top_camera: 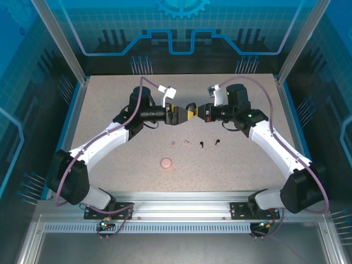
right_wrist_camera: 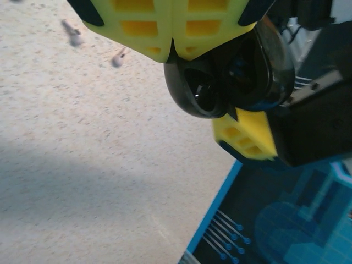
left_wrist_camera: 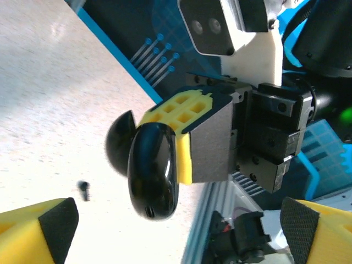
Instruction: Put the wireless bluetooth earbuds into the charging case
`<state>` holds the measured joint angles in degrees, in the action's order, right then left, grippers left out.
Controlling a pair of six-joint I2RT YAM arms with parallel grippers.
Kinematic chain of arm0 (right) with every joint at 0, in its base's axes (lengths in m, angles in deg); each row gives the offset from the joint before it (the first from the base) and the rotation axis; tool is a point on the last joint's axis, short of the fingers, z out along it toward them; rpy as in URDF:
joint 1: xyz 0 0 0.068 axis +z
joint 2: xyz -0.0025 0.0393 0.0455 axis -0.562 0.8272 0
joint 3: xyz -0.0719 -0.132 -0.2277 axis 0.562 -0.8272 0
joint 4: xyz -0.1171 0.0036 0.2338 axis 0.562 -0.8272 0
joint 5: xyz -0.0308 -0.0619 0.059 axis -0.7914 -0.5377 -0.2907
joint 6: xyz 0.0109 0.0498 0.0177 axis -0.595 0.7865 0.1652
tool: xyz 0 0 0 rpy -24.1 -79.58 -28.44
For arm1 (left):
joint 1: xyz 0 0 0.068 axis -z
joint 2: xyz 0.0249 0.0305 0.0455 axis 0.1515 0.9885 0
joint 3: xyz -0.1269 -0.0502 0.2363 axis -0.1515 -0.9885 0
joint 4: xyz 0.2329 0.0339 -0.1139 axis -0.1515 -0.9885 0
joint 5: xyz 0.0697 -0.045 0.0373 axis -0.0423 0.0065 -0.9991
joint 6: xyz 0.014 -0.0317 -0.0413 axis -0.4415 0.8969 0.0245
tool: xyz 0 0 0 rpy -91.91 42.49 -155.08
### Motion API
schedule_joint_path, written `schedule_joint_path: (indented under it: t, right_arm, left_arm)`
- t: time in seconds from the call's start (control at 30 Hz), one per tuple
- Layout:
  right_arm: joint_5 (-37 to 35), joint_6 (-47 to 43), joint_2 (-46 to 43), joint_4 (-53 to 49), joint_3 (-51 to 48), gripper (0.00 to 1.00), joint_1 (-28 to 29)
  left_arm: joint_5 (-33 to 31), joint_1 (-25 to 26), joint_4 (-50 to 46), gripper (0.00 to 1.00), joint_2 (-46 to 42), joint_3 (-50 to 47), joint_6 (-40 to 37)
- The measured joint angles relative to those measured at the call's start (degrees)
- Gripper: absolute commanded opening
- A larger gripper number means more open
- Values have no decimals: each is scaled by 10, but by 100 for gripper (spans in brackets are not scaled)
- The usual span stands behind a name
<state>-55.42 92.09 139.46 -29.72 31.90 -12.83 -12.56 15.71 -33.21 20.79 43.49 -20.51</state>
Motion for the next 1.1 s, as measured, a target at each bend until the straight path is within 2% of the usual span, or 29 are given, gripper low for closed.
schedule_joint_path:
  t: [0.17, 0.23, 0.33, 0.5, 0.63, 0.77, 1.1]
  right_arm:
    - [-54, -103, 43, -92, 94, 0, 0]
    - [-63, -144, 52, -120, 115, 0, 1]
    - [-67, -202, 57, -153, 130, 0, 8]
    - [-55, -277, 63, -197, 146, 0, 25]
    - [-46, -307, 72, -216, 157, 0, 35]
    - [-45, -321, 78, -225, 161, 0, 44]
    - [-50, -331, 85, -250, 169, 0, 53]
  left_arm:
    - [15, -42, -146, 98, 3, 104, -105]
    - [29, -45, -207, 95, 16, 152, -148]
    - [57, -45, -281, 85, 46, 208, -202]
    - [104, -45, -379, 66, 108, 247, -259]
    - [128, -45, -424, 61, 136, 251, -282]
    - [146, -43, -444, 48, 138, 253, -293]
    - [159, -25, -476, 41, 163, 273, -314]
